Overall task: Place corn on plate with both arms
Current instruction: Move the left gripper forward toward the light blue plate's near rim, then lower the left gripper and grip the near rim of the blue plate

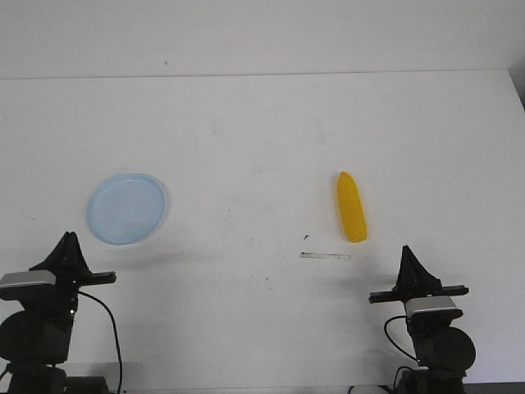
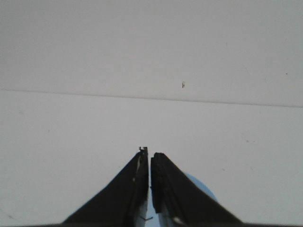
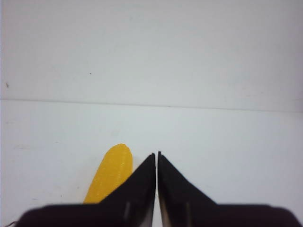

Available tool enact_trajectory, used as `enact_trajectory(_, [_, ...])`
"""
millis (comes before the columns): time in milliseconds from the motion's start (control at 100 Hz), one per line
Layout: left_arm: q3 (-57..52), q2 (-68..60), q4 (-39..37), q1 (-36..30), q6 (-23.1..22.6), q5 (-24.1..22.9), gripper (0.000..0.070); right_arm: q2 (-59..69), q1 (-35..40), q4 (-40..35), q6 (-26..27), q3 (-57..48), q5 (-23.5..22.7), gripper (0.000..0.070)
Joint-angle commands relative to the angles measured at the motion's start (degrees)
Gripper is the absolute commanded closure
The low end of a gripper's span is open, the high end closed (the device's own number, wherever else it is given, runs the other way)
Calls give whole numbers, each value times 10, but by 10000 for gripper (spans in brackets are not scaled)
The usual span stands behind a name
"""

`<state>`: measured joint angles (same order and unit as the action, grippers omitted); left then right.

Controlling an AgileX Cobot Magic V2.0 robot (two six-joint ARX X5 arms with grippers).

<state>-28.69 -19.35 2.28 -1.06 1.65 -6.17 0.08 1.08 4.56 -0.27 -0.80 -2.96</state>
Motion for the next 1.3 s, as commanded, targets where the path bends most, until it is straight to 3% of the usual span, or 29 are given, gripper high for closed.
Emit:
enact_trajectory(0, [-45,-50,-11,-1,-43,-2,699,0,0,5,-7,1,0,691])
enact_trajectory(140, [-127,-162,-6,-1,-57,-2,699,0,0,5,-7,1,0,692])
enact_trajectory(330, [-223,-300,35,-1,11,-2,699,0,0,5,-7,1,0,691])
enact_trajectory(440, [-263,-367,67,6,26,-2,699,0,0,5,-7,1,0,691])
enact_trajectory(600, [-304,-446,110,40,103,62,699,0,0,5,-7,1,0,692])
enact_trajectory(900, [-318,-557,154,185,204,305,698,0,0,5,-7,1,0,691])
enact_trajectory(1059, [-318,-607,163,235,208,311,683,0,0,5,-7,1,0,692])
enact_trajectory(1209, [-318,-654,161,258,207,311,523,0,0,5,-7,1,0,692])
enact_trajectory(1289, [-318,-677,162,261,207,311,522,0,0,5,-7,1,0,692])
